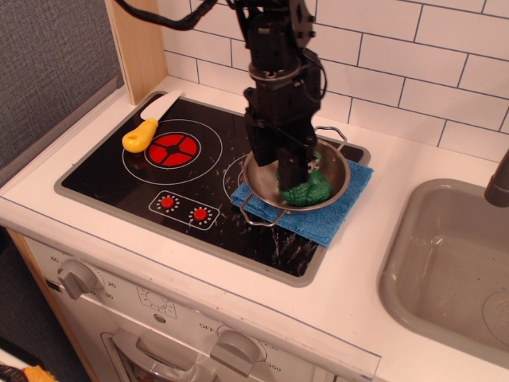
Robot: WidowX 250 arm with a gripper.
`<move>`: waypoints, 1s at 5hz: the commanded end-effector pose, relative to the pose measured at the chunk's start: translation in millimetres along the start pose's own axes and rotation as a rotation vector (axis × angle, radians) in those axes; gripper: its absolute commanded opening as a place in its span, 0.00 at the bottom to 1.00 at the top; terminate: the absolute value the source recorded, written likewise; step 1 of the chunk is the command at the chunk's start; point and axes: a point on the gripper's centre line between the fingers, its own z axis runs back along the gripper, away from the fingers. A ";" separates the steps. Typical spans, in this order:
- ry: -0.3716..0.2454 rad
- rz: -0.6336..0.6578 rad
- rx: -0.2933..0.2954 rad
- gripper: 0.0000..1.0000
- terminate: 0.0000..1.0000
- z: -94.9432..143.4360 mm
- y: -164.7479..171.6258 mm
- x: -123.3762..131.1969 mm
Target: Put the broccoli on the top part of the knife.
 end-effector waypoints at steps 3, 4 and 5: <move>-0.094 -0.062 0.059 1.00 0.00 41.6 -9.3 9.8; -0.101 -0.096 0.053 1.00 0.00 40.0 -22.7 20.5; -0.082 -0.108 0.053 1.00 0.00 30.4 -27.3 28.7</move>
